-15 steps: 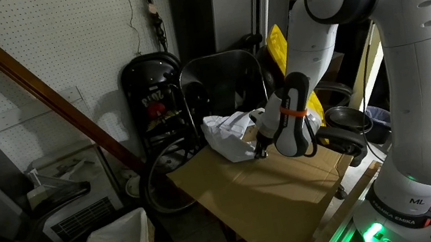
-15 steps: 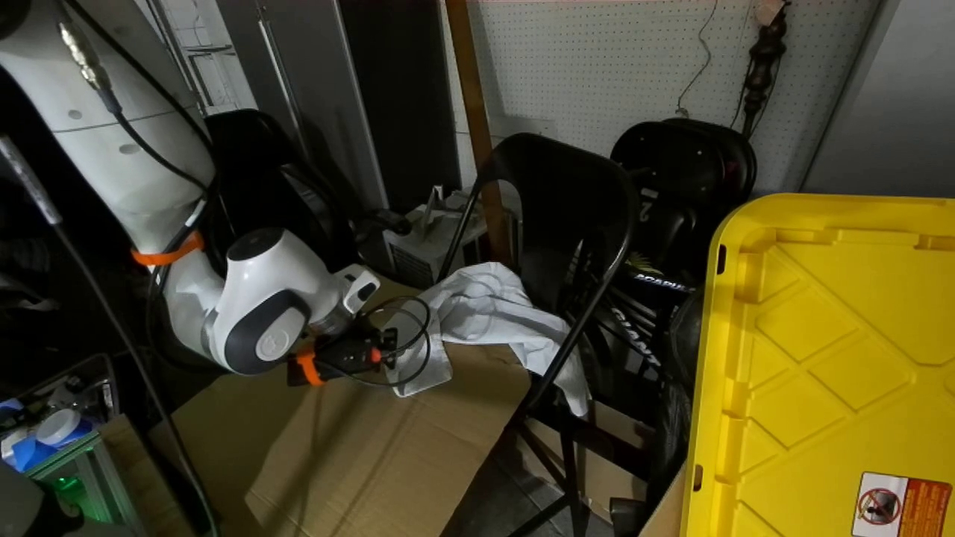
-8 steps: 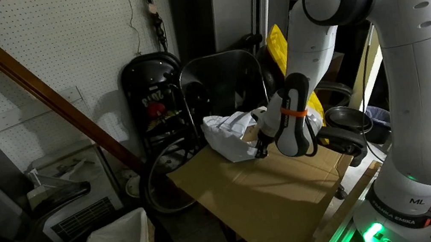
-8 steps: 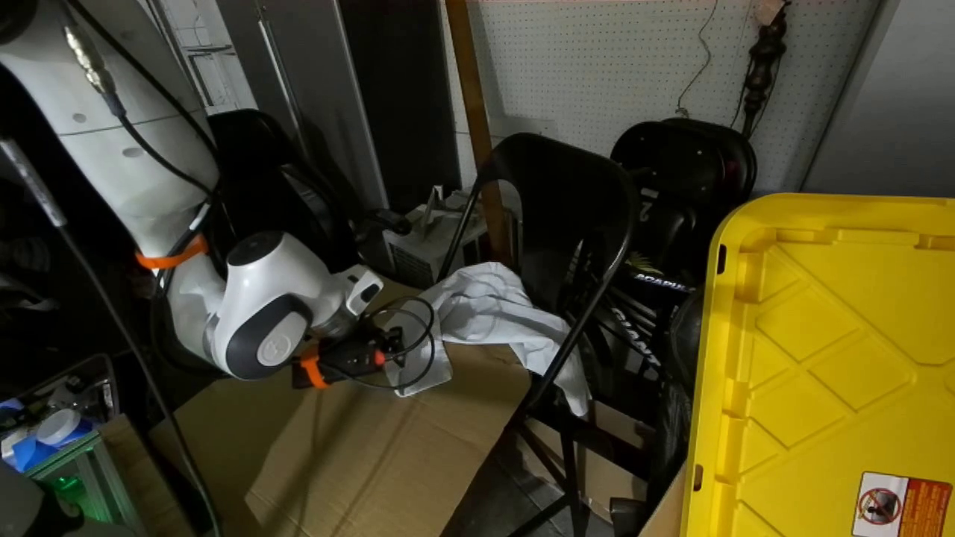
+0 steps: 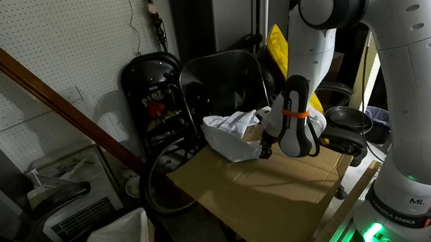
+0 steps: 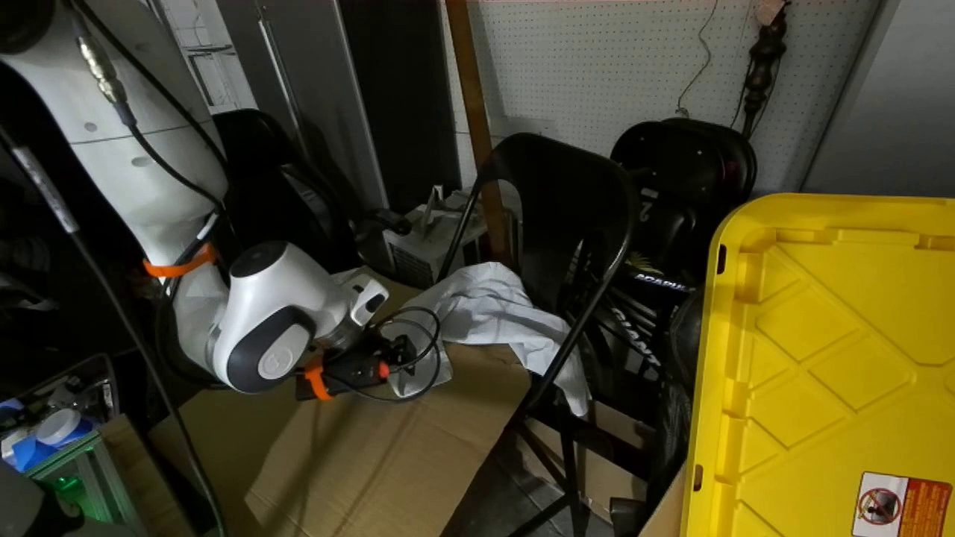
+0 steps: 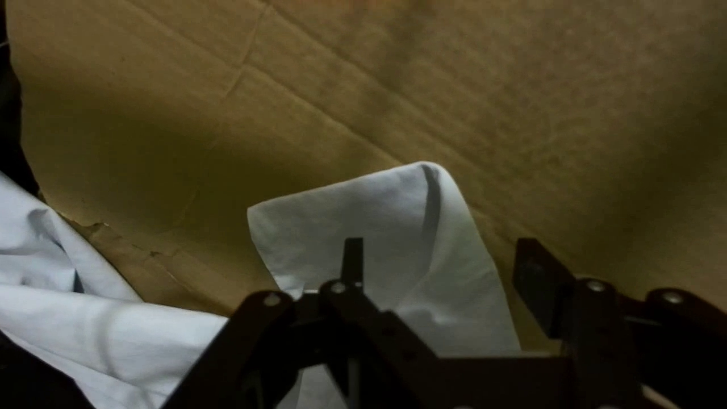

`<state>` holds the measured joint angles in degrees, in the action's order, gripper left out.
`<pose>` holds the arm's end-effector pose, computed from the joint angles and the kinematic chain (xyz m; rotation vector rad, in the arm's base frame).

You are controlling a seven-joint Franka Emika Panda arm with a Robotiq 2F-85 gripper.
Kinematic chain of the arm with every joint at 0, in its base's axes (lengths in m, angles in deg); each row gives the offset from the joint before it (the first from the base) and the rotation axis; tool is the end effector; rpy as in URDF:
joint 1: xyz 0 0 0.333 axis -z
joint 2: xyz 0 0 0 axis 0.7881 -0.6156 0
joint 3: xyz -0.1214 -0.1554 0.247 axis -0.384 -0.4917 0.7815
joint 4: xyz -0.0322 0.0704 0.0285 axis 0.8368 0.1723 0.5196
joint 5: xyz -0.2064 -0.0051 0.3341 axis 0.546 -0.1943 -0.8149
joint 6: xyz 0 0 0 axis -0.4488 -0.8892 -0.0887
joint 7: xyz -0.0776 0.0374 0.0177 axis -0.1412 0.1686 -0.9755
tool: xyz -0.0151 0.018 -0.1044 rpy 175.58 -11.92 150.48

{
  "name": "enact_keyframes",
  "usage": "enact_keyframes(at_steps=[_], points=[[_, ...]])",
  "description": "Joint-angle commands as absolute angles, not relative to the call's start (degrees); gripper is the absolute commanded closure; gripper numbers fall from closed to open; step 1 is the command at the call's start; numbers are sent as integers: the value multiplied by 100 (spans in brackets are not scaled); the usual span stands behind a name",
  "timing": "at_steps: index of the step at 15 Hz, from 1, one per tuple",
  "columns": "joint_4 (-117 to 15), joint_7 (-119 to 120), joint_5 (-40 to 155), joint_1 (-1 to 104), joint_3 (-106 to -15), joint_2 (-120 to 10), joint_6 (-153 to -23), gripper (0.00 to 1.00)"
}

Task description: Put the towel on the backrest of the chair

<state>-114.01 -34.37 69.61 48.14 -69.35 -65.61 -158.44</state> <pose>0.4022 -0.0434 0.1278 2.7630 0.9704 0.5304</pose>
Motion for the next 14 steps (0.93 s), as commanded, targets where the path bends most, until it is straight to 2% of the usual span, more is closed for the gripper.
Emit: enact_keyframes(at_steps=[1, 3, 6, 8, 10, 11, 14], points=[[-11325, -3474, 7035, 4907, -6854, -6819, -16081, 36], [-11325, -3479, 7068, 4919, -6822, -6867, -16146, 40], [-11346, -3485, 7085, 4918, -6779, -6892, -16284, 61], [-11390, -3501, 7091, 4907, -6764, -6866, -16382, 83], [-11461, -3503, 7034, 4862, -6774, -6809, -16454, 95], [-11502, -3496, 7021, 4851, -6771, -6767, -16467, 99], [-11692, -3405, 7019, 4857, -6723, -6455, -16402, 100]])
